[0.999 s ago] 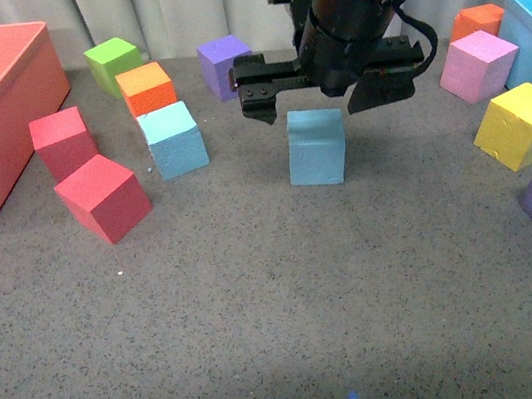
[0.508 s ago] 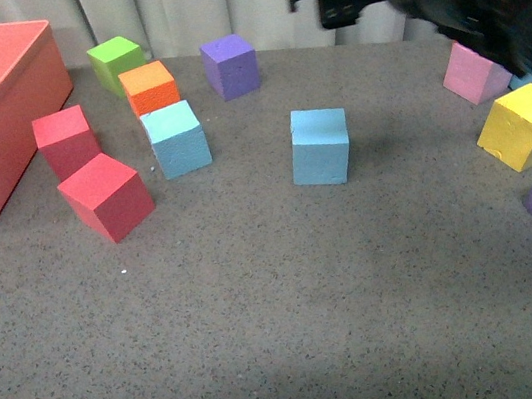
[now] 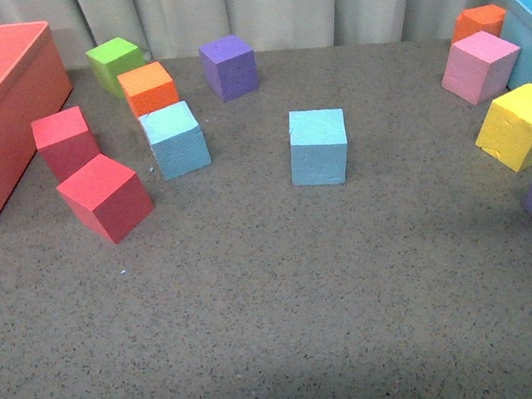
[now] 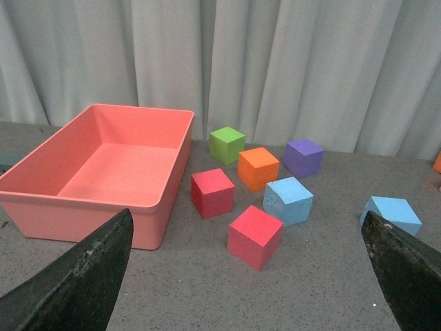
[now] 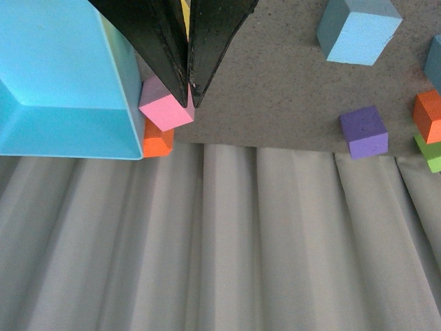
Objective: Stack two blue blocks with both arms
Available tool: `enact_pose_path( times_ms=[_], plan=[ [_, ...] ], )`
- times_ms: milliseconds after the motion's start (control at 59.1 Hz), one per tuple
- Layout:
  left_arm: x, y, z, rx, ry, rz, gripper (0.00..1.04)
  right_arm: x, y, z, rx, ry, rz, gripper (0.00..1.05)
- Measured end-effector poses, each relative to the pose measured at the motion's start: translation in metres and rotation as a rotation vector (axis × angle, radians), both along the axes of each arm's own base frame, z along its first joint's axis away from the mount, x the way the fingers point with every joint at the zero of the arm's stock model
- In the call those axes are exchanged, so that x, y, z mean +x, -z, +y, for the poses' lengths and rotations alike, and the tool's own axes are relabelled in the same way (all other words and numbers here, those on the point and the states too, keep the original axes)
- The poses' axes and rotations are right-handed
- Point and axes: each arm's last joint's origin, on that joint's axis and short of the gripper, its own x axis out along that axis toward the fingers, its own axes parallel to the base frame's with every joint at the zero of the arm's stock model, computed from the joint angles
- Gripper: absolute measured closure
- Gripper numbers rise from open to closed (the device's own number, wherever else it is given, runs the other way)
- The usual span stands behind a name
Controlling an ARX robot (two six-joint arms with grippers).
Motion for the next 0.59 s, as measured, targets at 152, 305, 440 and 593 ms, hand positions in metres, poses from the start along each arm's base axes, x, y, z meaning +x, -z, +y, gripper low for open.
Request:
enact_pose_path(
  times_ms=[152,305,440,593],
  plan=[
    [0.000,0.000,0.000,0.000,0.000,0.000,0.07,-0.029,0.001,-0.015,-0.001,0.010,0.008,1.04],
    [0.000,0.000,0.000,0.000,0.000,0.000,0.07,-0.053,0.000,-0.023,0.001,0.005,0.007,1.04],
    [0.000,0.000,0.000,0.000,0.000,0.000,0.07,-0.072,0.000,-0.035,0.002,0.002,0.007,1.04],
    [0.000,0.000,0.000,0.000,0.000,0.000,0.07,-0.084,0.000,-0.037,0.002,0.007,0.006,1.04]
  ],
)
